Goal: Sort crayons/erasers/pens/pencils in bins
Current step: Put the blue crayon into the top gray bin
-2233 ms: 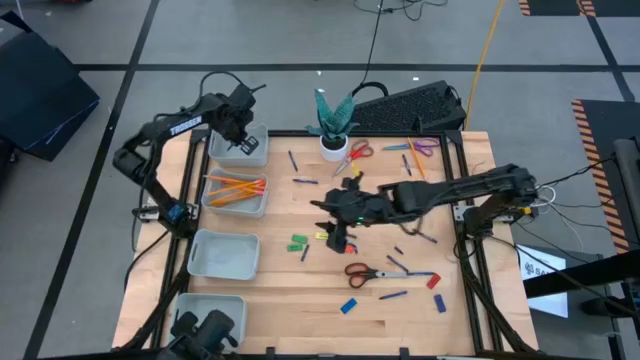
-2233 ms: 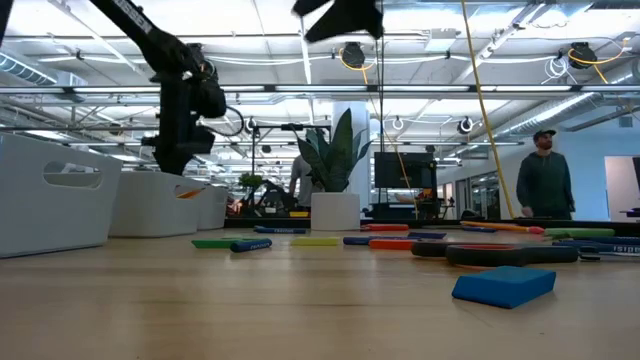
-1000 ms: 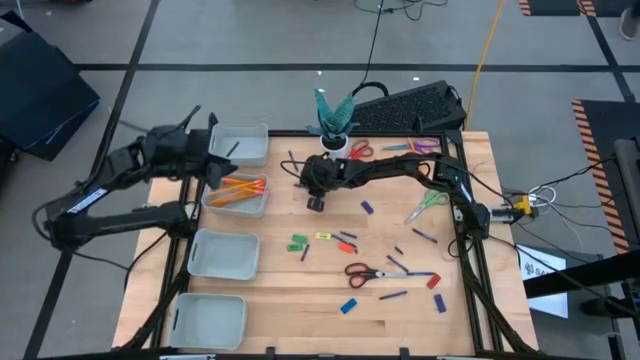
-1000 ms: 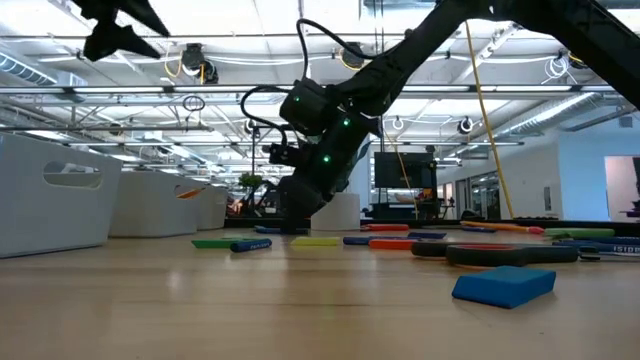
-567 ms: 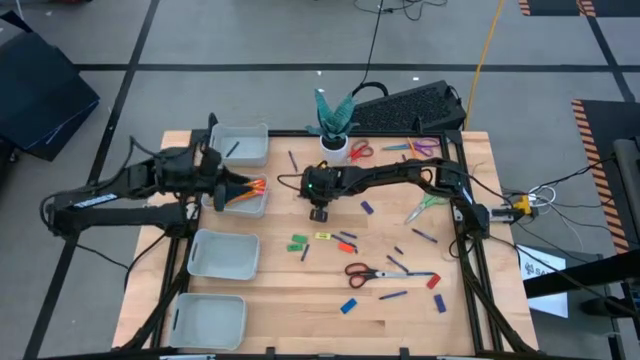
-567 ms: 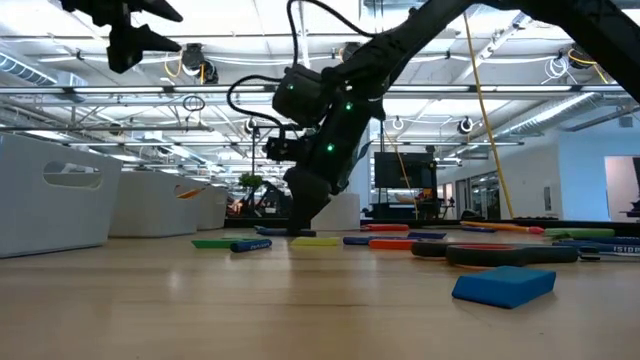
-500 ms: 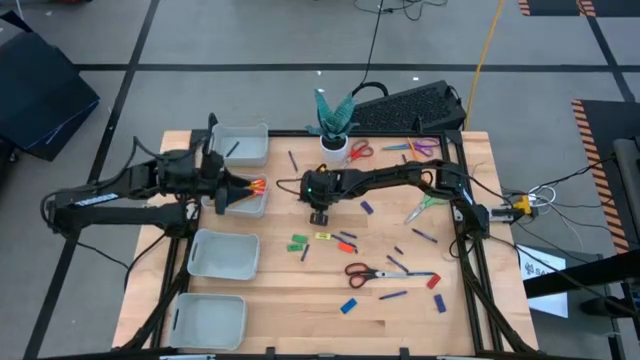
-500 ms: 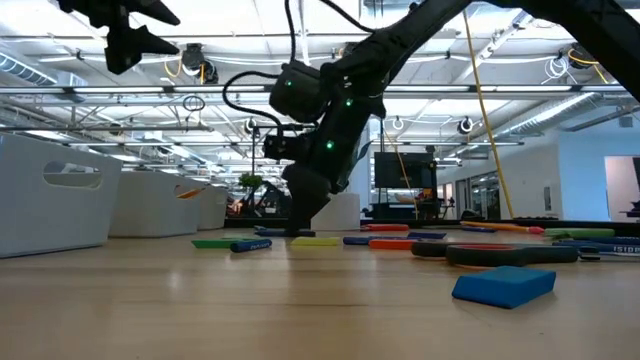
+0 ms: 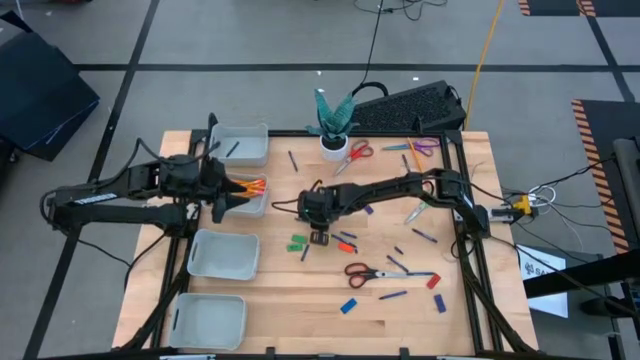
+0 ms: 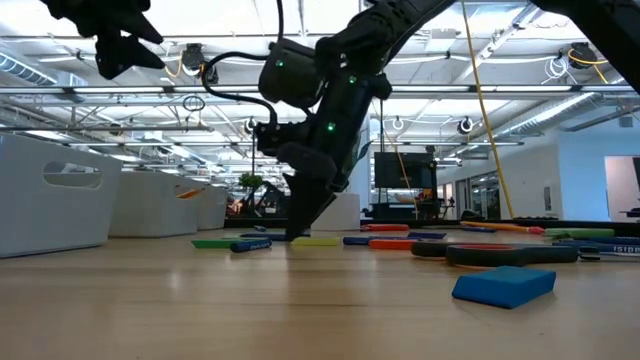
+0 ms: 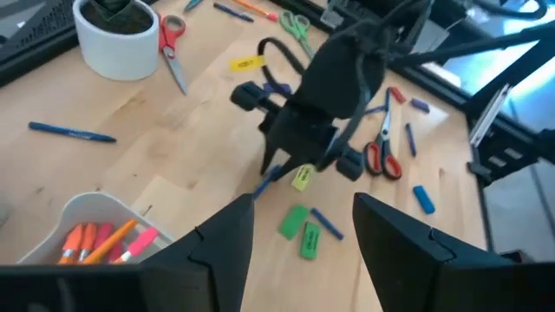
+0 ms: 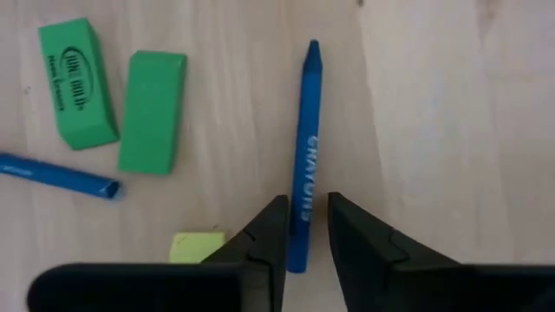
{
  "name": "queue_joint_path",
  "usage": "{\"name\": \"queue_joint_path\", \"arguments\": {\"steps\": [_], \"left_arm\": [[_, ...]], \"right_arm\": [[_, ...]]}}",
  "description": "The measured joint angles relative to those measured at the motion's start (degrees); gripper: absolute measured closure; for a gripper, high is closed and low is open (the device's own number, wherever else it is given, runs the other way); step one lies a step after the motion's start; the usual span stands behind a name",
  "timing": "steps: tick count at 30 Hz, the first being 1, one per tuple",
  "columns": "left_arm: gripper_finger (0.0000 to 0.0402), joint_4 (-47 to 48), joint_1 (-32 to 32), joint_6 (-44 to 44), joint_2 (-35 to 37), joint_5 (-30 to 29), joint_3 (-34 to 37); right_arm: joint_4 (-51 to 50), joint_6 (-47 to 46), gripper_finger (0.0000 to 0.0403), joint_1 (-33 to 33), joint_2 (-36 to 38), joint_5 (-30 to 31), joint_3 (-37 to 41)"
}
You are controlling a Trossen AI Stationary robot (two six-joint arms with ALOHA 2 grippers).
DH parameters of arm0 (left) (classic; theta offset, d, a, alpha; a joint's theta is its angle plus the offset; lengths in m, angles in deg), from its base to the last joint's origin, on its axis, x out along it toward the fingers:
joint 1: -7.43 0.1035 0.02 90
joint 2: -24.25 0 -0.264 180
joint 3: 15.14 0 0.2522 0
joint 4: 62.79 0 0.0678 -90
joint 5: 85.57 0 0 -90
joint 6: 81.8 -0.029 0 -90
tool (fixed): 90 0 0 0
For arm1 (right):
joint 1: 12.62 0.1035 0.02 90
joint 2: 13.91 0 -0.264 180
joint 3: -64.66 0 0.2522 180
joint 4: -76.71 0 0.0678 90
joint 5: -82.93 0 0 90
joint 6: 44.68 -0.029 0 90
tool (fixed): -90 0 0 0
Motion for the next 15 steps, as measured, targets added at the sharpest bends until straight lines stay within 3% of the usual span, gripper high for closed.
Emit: {"name": "queue_joint_path", "arguments": {"steps": [11, 15], "left_arm": [[0.0201, 5.0, 0.0, 1.9, -0.2, -1.2, 0.0], [0.0202, 5.0, 0.0, 3.5, -0.2, -2.1, 0.0]], "right_arm": [[1.5, 1.8, 0.0389, 0.4, 0.0, 2.8, 0.1], [2.0, 2.7, 0.0389, 0.4, 1.2, 2.9, 0.1]]}}
